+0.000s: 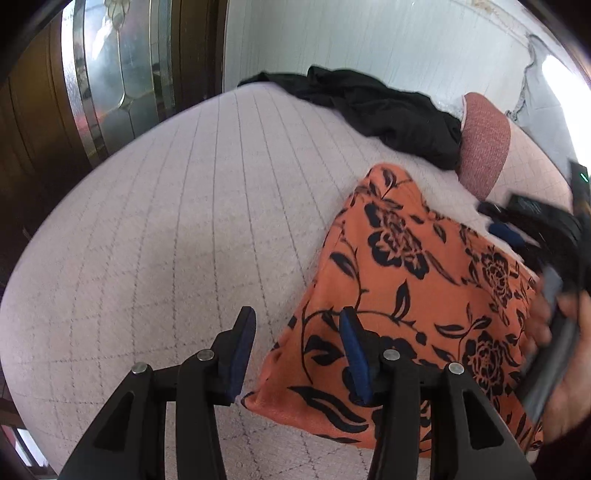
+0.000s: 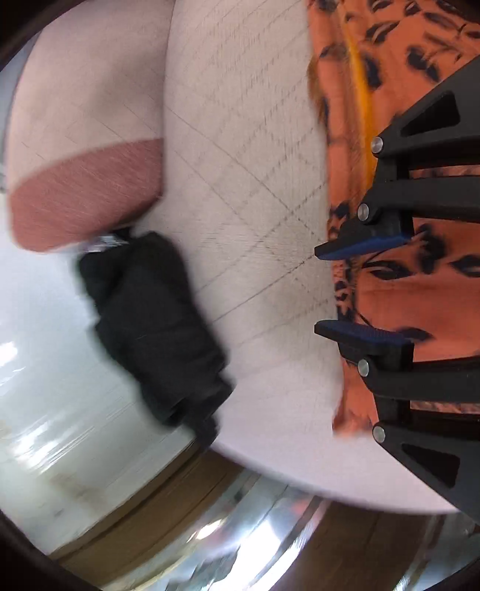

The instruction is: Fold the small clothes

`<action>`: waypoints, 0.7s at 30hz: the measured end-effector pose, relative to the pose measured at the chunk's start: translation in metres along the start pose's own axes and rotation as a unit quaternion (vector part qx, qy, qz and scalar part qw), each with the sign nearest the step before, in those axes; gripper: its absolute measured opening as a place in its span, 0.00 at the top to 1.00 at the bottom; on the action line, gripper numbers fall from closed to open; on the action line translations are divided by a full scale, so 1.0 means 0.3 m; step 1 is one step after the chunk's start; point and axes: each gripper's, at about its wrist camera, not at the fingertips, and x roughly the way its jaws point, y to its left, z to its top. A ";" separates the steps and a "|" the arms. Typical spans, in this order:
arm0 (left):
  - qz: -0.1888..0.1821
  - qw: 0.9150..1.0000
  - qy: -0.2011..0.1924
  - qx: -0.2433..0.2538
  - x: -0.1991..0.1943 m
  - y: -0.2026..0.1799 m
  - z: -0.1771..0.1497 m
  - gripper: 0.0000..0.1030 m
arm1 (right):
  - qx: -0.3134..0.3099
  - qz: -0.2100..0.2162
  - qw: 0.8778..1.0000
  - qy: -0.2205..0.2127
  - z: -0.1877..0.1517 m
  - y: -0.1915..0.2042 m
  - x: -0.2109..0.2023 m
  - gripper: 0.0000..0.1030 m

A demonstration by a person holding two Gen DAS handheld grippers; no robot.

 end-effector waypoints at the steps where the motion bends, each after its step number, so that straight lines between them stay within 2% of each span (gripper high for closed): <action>1: -0.002 1.000 -0.006 0.003 -0.011 -0.014 0.004 0.52 | -0.003 -0.003 1.000 -0.010 -0.017 -0.025 -0.062 0.65; 6: -0.026 0.999 -0.009 0.029 -0.049 -0.088 -0.022 0.49 | -0.012 -0.036 0.999 -0.021 -0.172 -0.193 -0.386 0.61; 8: -0.019 0.999 -0.007 0.040 -0.042 -0.114 -0.036 0.36 | -0.005 -0.053 0.998 -0.018 -0.255 -0.272 -0.516 0.61; 12: 0.000 0.998 0.032 0.047 0.038 -0.138 -0.059 0.31 | 0.001 -0.098 0.995 -0.013 -0.403 -0.398 -0.741 0.61; 14: 0.000 0.998 0.050 0.032 0.073 -0.114 -0.068 0.30 | 0.011 -0.118 0.993 -0.001 -0.487 -0.464 -0.769 0.61; 15: 0.014 0.999 0.037 0.031 0.077 -0.105 -0.065 0.28 | 0.020 -0.129 0.991 0.012 -0.522 -0.500 -0.757 0.62; 16: 0.038 0.998 0.027 0.032 0.079 -0.094 -0.062 0.21 | 0.038 -0.140 0.989 0.032 -0.563 -0.552 -0.742 0.62; 17: 0.048 0.998 0.024 0.025 0.081 -0.078 -0.061 0.19 | 0.052 -0.124 0.990 0.030 -0.587 -0.586 -0.745 0.62; 18: 0.045 0.999 0.028 0.010 0.084 -0.053 -0.060 0.19 | 0.063 -0.102 0.993 0.008 -0.601 -0.608 -0.770 0.63; 21: 0.038 0.998 0.036 -0.018 0.079 -0.015 -0.061 0.19 | 0.101 -0.087 0.991 -0.009 -0.570 -0.633 -0.823 0.62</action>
